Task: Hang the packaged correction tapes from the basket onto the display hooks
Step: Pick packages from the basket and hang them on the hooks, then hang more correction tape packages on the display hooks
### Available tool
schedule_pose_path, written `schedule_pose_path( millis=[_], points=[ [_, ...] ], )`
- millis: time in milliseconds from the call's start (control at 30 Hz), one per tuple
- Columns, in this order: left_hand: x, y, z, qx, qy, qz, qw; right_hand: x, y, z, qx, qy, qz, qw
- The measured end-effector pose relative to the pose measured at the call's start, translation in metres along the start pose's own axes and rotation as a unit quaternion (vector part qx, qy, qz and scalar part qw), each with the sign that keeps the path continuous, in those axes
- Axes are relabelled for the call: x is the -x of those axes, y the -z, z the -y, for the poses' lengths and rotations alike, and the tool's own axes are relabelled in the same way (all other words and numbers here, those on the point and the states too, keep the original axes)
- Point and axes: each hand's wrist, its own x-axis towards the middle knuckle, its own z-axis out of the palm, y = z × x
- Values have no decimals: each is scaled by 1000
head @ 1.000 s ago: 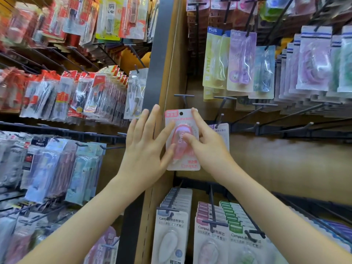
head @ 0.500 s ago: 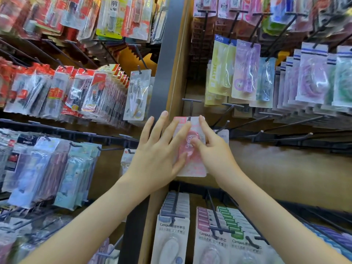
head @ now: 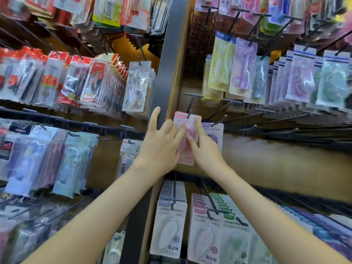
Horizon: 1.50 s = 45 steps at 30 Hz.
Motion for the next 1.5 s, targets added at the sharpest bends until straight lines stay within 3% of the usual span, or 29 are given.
schedule_pose_path(
  millis=[167, 300, 400, 500, 633, 733, 833, 933, 1033, 1133, 1267, 1367, 1433, 1500],
  points=[
    [36, 11, -9, 156, 13, -92, 983, 40, 2, -1, 99, 54, -46, 993],
    [114, 20, -36, 303, 71, -122, 942, 109, -16, 7, 60, 141, -52, 987],
    [198, 30, -62, 366, 123, -48, 921, 181, -50, 10, 22, 152, -20, 988],
    [294, 45, -80, 409, 161, 82, 894, 255, -94, 6, -15, 139, 56, 989],
    [424, 67, -89, 408, 195, 266, 852, 350, -153, -4, -61, 37, 204, 976],
    [536, 72, -100, 400, 227, 373, 806, 428, -207, -19, -72, -69, 345, 933],
    [663, 78, -123, 395, 305, 482, 720, 529, -279, -49, -73, -162, 469, 865],
    [800, 86, -155, 380, 312, 586, 645, 655, -358, -90, -52, -232, 579, 780],
    [934, 92, -188, 352, 319, 655, 588, 782, -431, -128, -48, -287, 646, 706],
    [1044, 97, -212, 329, 301, 693, 566, 894, -492, -155, -50, -344, 660, 666],
    [1137, 85, -237, 303, 349, 692, 555, 988, -555, -176, -27, -359, 660, 659],
    [1181, 55, -257, 295, 402, 656, 567, 1017, -605, -176, -11, -297, 640, 709],
    [1206, 31, -268, 293, 374, 664, 578, 1027, -637, -167, -35, -261, 633, 729],
    [1229, 8, -278, 293, 297, 711, 567, 1038, -665, -155, -67, -213, 650, 726]
  ],
)
